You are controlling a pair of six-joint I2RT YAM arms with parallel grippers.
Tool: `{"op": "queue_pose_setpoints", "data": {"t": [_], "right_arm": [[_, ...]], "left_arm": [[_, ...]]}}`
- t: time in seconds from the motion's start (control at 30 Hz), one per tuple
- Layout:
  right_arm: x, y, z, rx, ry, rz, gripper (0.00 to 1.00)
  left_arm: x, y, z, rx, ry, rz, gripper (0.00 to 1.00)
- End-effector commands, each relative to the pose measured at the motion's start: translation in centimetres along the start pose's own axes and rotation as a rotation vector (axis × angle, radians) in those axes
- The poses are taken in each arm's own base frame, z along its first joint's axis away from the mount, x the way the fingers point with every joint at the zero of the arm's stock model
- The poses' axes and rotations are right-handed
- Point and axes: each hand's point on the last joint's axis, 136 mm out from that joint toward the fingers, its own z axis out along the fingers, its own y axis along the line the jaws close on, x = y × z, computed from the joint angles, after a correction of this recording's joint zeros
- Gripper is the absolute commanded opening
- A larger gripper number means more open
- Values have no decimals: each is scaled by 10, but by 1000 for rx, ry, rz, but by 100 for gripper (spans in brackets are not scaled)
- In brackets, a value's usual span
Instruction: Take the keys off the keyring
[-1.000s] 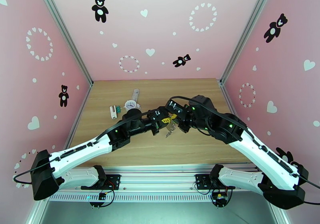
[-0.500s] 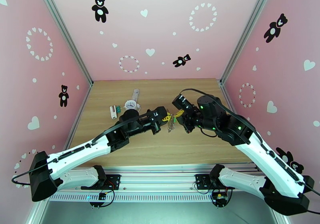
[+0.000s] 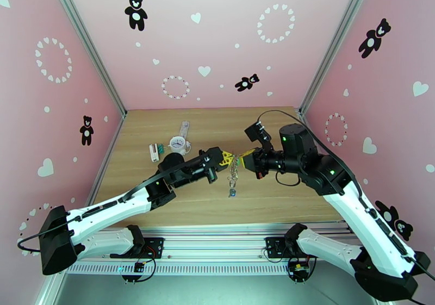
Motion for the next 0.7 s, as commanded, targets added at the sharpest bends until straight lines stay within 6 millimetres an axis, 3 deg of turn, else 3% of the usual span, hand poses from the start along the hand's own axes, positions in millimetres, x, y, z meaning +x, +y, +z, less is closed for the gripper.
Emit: {"op": "queue_pose_setpoints", "data": {"t": [0.0, 0.1, 0.17, 0.2, 0.43, 0.6, 0.67], "right_arm": [[-6, 8, -4, -34, 9, 26, 0], [-5, 7, 0, -35, 30, 33, 0], [-5, 6, 2, -38, 41, 44, 0], [-6, 7, 3, -41, 41, 48, 0], [-4, 5, 6, -40, 55, 65, 0], [-3, 4, 8, -38, 59, 69, 0], [-2, 1, 8, -22, 61, 71, 0]], "left_arm": [[18, 5, 0, -41, 41, -33, 3], [21, 4, -1, -35, 77, -43, 16], [27, 0, -4, -12, 112, -51, 18], [16, 2, -3, -10, 97, -50, 21], [21, -6, -7, 39, 182, -68, 28], [16, 2, -6, 5, 198, -83, 30], [12, -7, -5, 63, 196, -93, 33]]}}
